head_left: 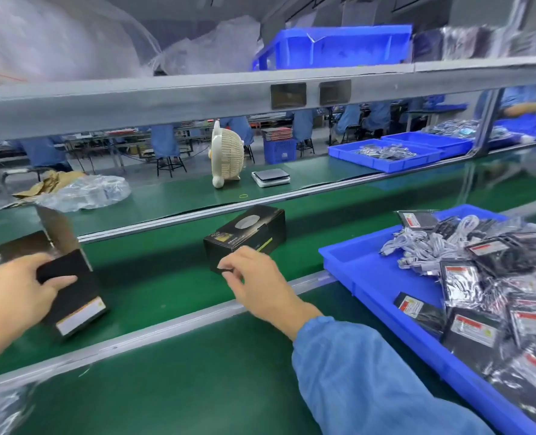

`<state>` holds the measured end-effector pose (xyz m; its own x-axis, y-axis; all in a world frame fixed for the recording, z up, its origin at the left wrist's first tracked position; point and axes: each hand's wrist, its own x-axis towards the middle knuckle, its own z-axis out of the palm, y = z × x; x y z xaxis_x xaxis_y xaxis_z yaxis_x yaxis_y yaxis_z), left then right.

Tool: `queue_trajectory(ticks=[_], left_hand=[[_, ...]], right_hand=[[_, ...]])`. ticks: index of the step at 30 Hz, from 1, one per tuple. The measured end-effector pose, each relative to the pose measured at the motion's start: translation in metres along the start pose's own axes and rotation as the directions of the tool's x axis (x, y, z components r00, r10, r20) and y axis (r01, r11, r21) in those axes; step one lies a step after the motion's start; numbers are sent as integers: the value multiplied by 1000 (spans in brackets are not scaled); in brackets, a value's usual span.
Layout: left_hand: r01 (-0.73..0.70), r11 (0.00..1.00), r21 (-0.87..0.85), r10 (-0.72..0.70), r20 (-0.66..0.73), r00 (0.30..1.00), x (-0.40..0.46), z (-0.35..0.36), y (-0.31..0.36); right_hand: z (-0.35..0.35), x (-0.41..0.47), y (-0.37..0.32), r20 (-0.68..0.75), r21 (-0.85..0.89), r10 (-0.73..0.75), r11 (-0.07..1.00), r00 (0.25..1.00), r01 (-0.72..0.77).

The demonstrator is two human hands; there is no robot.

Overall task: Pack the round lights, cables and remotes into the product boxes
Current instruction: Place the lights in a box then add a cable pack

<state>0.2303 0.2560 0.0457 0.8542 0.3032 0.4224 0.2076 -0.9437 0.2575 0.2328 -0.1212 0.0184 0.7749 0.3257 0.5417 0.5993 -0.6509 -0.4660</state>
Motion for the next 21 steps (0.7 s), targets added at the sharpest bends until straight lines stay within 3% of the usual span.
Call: queue_trajectory(ticks=[5, 8, 10, 12, 14, 15, 17, 21], left_hand=[[-31, 990, -137, 35, 25, 999, -33, -29, 60], [-153, 986, -61, 155, 37, 987, -66, -45, 87], [-224, 974, -33, 226, 43, 973, -87, -54, 104], [-226, 974, 1, 225, 87, 970, -103, -63, 123], [-234, 971, 41, 227, 132, 965, -116, -67, 145], [-242, 968, 69, 227, 169, 959, -123, -66, 158], [-244, 970, 20, 233, 228, 945, -135, -61, 186], [-162, 910, -381, 268, 244, 932, -158, -70, 227]], right_hand=[[-81, 14, 23, -36, -231, 288, 929, 957, -288], [-140, 2, 54, -36, -410, 443, 811, 896, -417], [-177, -19, 76, 77, -608, 553, 685, 830, -401], [-201, -46, 92, 229, -732, 667, 598, 710, -326], [-210, -72, 98, 336, -755, 743, 580, 579, -306], [-210, -83, 98, 365, -751, 753, 585, 547, -305], [-208, -95, 97, 397, -733, 737, 613, 547, -294], [-212, -101, 89, 395, -631, 727, 659, 562, -410]])
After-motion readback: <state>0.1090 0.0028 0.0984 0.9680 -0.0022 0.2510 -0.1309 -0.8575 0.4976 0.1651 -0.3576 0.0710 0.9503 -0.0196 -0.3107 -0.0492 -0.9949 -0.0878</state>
